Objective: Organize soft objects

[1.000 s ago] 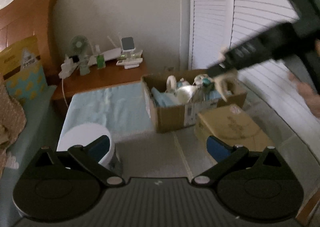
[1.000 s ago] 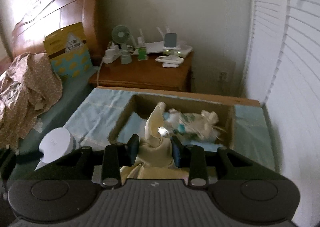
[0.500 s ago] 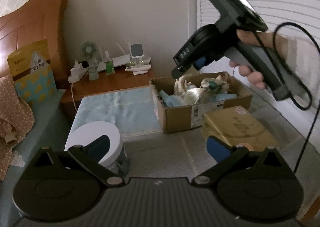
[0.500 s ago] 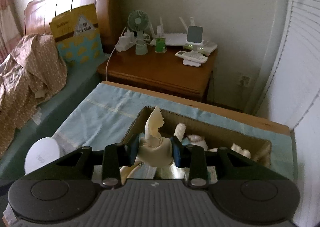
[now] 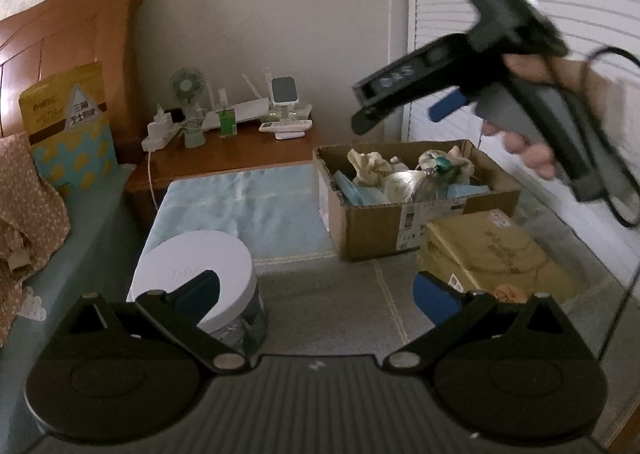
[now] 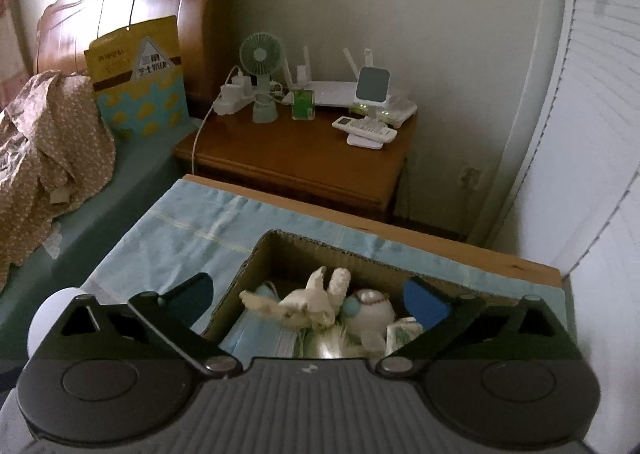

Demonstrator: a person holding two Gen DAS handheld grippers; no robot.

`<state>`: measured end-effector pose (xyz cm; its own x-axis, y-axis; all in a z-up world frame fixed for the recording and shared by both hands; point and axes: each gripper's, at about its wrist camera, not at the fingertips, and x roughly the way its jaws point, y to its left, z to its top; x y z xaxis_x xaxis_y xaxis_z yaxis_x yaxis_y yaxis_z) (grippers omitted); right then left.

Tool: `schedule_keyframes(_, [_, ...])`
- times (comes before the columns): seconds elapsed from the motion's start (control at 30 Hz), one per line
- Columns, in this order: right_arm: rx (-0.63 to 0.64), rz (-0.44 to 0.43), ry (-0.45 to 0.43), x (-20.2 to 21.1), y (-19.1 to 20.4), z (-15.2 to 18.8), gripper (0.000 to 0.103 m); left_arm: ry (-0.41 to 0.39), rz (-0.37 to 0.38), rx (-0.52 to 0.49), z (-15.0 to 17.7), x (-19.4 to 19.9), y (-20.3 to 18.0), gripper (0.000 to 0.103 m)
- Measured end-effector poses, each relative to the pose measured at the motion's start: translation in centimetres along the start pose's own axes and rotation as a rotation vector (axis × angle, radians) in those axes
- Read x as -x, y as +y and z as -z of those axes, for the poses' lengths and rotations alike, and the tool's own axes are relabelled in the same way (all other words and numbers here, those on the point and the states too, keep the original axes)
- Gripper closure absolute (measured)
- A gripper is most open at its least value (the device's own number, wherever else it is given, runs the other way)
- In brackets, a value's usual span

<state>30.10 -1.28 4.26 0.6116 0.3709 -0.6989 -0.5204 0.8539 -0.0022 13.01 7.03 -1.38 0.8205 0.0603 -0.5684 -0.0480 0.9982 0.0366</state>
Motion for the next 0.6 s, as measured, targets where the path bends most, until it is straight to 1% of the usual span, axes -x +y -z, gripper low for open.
schedule_keyframes(0.1, [0.001,0.032,0.008,1.8,0.5,0.9,0.000,-0.001,-0.003,0.013,-0.1,0.3,0.2,0.001])
schedule_keyframes(0.27, [-0.029,0.108,0.042,4.9,1.1,3.6,0.000,0.003,-0.003,0.042,-0.3,1.1,0.6,0.001])
schedule_keyframes(0.4, [-0.083,0.182,0.057,7.7,1.2,6.8,0.000,0.008,-0.025,0.068,-0.6,1.9,0.7,0.001])
schedule_keyframes(0.5, [-0.125,0.246,0.064,9.6,1.2,9.5,0.000,0.018,-0.042,0.063,-1.0,2.5,0.4,0.001])
schedule_keyframes(0.6, [-0.180,0.289,0.059,11.9,1.4,11.9,0.000,0.028,-0.065,0.056,-1.6,3.2,-0.2,0.001])
